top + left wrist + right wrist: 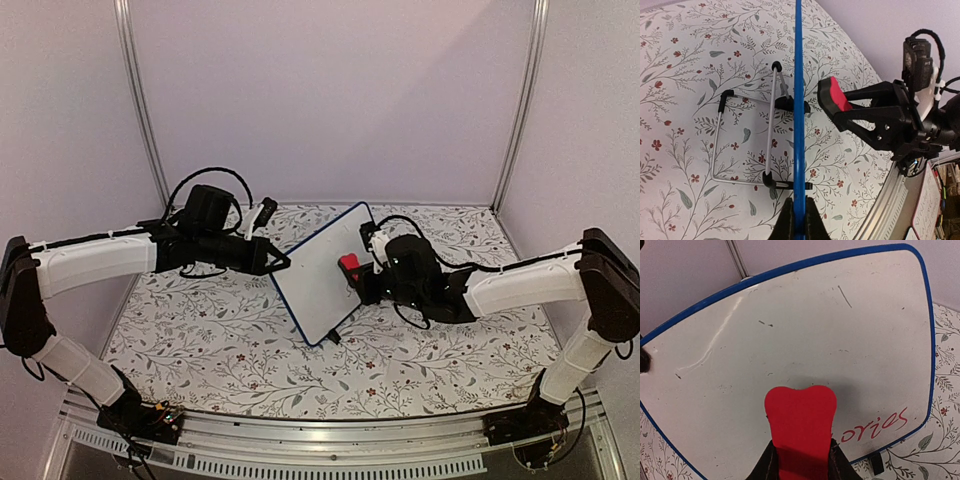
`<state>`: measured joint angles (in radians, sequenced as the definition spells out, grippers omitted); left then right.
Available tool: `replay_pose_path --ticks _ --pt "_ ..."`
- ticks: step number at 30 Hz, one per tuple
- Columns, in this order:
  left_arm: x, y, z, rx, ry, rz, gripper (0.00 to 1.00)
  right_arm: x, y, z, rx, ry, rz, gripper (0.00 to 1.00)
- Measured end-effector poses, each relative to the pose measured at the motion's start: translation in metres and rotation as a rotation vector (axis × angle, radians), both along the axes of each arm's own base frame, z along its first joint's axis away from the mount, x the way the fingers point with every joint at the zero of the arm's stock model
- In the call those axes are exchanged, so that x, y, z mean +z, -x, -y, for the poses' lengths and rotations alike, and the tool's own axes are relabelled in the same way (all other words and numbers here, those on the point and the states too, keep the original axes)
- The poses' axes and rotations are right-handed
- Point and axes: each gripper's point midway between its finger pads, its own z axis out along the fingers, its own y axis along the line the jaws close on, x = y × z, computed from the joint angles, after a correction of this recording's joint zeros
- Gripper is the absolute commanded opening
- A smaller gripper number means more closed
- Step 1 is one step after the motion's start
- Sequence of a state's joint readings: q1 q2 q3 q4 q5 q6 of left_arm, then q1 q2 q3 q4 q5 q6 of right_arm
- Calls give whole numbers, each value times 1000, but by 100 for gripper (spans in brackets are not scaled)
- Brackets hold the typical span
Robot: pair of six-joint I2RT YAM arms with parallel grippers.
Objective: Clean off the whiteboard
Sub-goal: Erase the whiteboard on the whiteboard stand.
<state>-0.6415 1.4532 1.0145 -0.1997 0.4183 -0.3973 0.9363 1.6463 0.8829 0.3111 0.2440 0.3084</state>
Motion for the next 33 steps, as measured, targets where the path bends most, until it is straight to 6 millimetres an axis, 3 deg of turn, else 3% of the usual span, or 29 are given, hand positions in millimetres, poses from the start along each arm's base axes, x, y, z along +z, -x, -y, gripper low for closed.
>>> replay_pose_path --ticks 3,7,22,33 --pt "0 0 0 0 0 0 0 -1 -13 8 -27 7 6 22" --pt "0 0 0 0 0 0 0 -18 -18 11 -26 33 -23 22" --pt "0 0 0 -1 1 -1 0 -66 5 17 28 48 -125 22" --pt "0 0 0 2 -1 0 0 -88 15 22 28 23 -177 21"
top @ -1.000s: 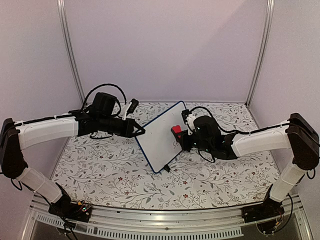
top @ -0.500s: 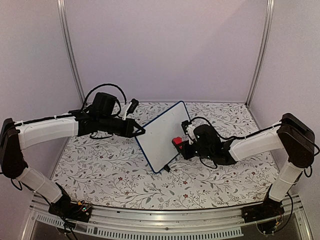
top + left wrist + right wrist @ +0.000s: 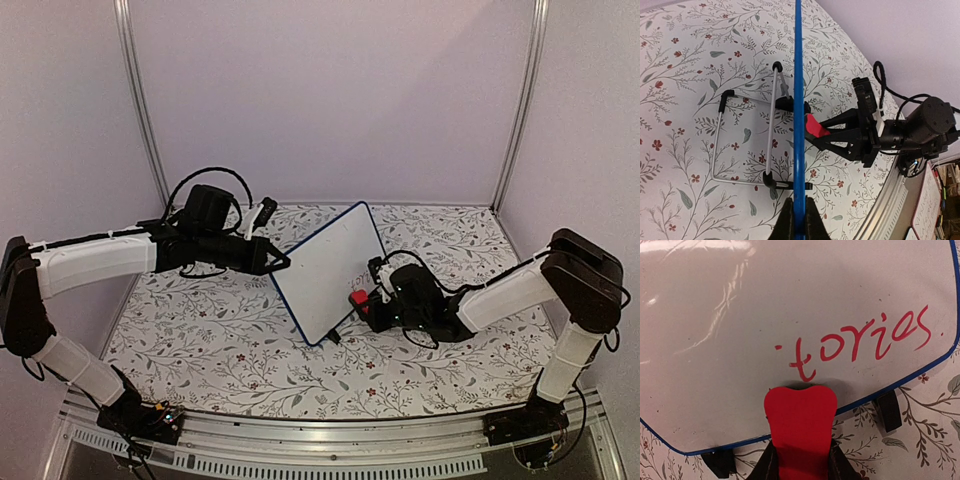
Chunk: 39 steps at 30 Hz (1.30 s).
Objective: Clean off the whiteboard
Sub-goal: Erase the whiteboard on the whiteboard stand.
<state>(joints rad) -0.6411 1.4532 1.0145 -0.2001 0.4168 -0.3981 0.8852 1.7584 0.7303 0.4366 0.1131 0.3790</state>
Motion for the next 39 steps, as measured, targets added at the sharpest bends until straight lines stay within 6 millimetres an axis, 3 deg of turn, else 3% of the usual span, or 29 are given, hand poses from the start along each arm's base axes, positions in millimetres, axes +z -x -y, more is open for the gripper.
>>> replay_pose_path --ticks 7,13,18,23,25,28,33,39 --pt "0 0 0 -2 2 0 0 -20 12 7 8 22 -54 21" --pt "0 1 1 -6 4 -1 0 -17 14 9 8 25 -58 22" --pt "1 1 1 -8 5 -2 0 21 8 6 3 -13 3 22" --pt "1 1 1 -8 6 -2 0 70 -11 -8 -11 -70 106 22" --pt "1 1 1 -8 6 -2 0 77 -15 -11 -15 -77 124 22" --pt "1 1 1 -8 6 -2 0 71 -20 -14 -19 -65 123 22" --pt "-1 0 -1 5 -2 -4 0 37 -20 -15 -11 -21 70 21" --pt "-1 -1 -2 10 -5 -7 0 32 -16 -16 -2 -65 55 22"
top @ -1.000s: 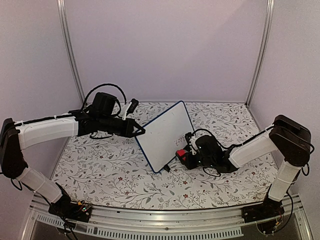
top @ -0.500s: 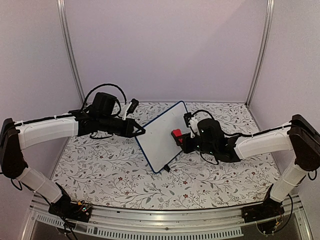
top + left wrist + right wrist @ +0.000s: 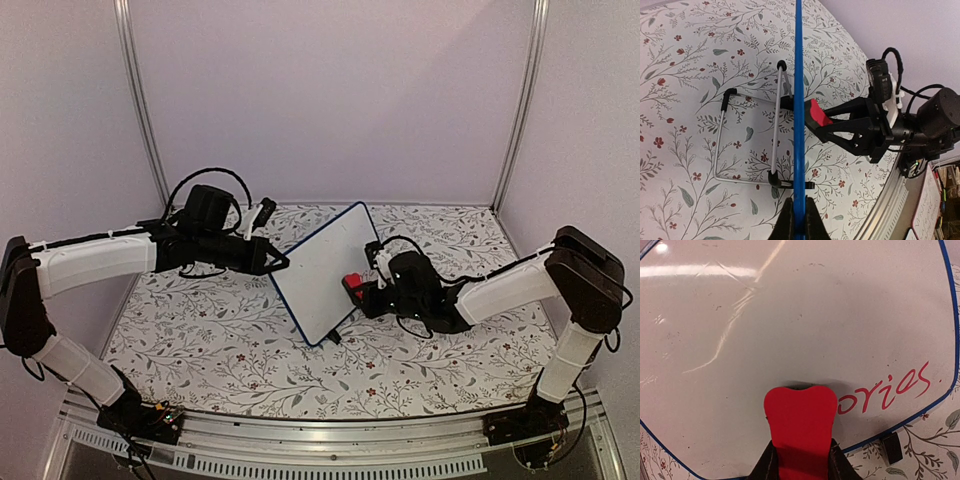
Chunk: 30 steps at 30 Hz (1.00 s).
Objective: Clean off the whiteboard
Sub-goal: Erase the whiteboard on the whiteboard stand.
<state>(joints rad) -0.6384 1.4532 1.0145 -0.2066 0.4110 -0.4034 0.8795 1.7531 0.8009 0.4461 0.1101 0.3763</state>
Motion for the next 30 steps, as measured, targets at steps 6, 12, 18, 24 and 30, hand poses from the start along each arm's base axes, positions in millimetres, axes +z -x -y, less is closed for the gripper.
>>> replay_pose_path --ticks 6,12,18,24,30 --pt "0 0 0 0 0 -1 0 -22 12 6 13 -7 -49 21" --pt "0 0 0 -1 1 -1 0 -32 19 9 13 -22 -76 21" --pt "1 1 1 -6 6 -1 0 -46 29 13 20 -8 -112 21" --pt "2 2 3 -16 14 -1 0 -64 40 23 24 31 -159 21" --pt "5 3 2 -17 16 3 0 -54 49 32 24 38 -160 21"
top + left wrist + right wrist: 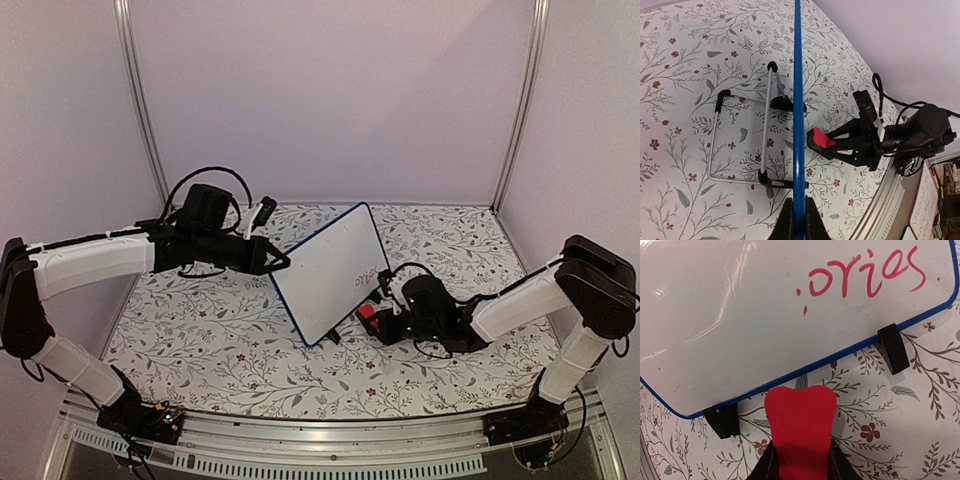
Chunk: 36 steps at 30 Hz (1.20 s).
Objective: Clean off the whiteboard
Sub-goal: Erase the whiteboard on the whiteboard stand.
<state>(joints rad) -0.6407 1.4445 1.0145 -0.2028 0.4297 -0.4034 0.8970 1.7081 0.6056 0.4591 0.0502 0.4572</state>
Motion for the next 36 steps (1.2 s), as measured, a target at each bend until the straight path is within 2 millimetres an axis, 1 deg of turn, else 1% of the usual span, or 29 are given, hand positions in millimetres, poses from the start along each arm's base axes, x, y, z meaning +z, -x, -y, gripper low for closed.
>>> replay_pose_path --ticks 3,6,7,9,10,12,18,22,31,34,36 --pt "6 1 -1 1 7 12 0 29 0 4 -13 -35 43 21" --pt "13 3 -4 4 10 29 0 69 -5 7 -39 -89 117 21" --pt "14 4 -5 4 9 31 0 79 -6 9 -47 -101 137 21" --pt "16 4 -5 5 9 35 0 95 -9 12 -61 -110 171 21" --pt "17 5 -6 6 9 38 0 98 -9 13 -66 -109 180 21" --pt "18 6 -7 7 9 42 0 100 -9 16 -74 -101 186 21" --pt "24 9 -13 12 4 61 0 95 -9 20 -85 -70 179 21" --pt "25 11 -15 16 -3 63 0 96 -9 20 -78 -56 180 21" --pt "22 14 -16 21 5 32 0 123 -24 1 -63 -82 226 21" --pt "23 18 -19 22 7 33 0 124 -30 -11 -50 -82 225 21" --pt "25 21 -22 23 9 41 0 120 -34 -18 -44 -75 217 21"
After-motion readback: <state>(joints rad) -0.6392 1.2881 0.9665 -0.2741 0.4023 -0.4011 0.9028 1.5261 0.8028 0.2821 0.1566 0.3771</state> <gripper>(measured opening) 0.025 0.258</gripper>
